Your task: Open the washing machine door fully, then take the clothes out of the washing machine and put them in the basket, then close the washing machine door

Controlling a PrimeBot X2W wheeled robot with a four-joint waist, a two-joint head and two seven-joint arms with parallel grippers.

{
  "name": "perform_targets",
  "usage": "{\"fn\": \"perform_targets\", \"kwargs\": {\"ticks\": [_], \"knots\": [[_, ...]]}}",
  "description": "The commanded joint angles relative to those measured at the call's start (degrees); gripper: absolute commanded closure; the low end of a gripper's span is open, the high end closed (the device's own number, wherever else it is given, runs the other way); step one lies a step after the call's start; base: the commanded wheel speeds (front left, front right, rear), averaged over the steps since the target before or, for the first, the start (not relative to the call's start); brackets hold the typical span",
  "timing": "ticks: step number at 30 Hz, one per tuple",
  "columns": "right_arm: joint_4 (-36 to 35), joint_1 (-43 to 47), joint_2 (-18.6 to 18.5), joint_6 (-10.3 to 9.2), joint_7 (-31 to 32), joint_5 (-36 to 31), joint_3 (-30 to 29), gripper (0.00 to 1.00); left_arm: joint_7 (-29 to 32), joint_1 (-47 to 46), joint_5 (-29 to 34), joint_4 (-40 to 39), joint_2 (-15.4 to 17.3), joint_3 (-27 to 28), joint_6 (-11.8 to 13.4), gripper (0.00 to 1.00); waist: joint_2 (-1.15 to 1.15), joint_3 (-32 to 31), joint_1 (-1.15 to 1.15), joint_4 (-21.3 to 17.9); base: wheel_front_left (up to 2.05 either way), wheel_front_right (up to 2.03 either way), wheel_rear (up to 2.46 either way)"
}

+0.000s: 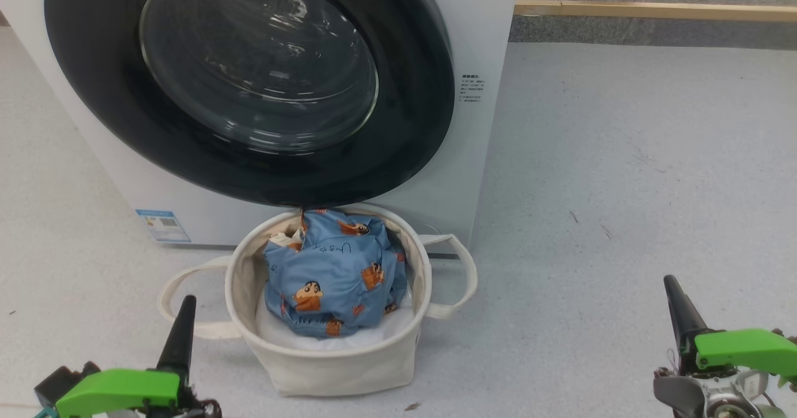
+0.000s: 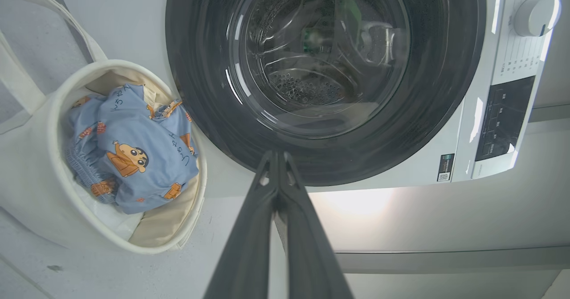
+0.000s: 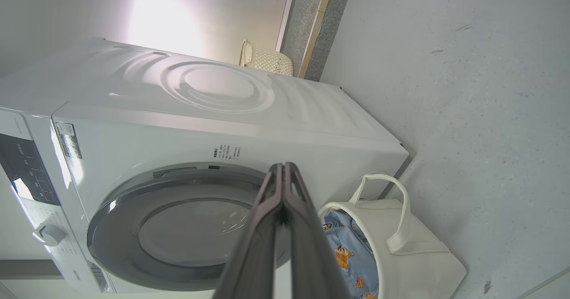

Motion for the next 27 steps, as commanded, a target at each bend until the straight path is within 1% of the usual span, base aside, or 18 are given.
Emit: {"fn": "perform_targets", "kwargs": {"ticks": [1,24,27], "knots": [[-2.34,-0.61,0.09,0.01,0.51,1.42,0.36,1.0,0.38,-1.22,-1.07,-2.28,0.1,2.35,-0.59,1.0,0.0,-0.02,0.0,0.01,0.0,0.0,0.0],[-2.97,0.25,3.07,0.0,3.55,12.51,-2.32,1.0,3.09,0.66,-9.64,-3.48,-3.83,6.49,-1.22,1.0,0.0,-0.46,0.0,0.13,0.0,0.0,0.0],[-2.98,0.25,3.08,0.0,3.55,12.52,-2.32,1.0,3.09,0.66,-9.65,-3.48,-3.84,6.5,-1.22,1.0,0.0,-0.46,0.0,0.13,0.0,0.0,0.0]]}}
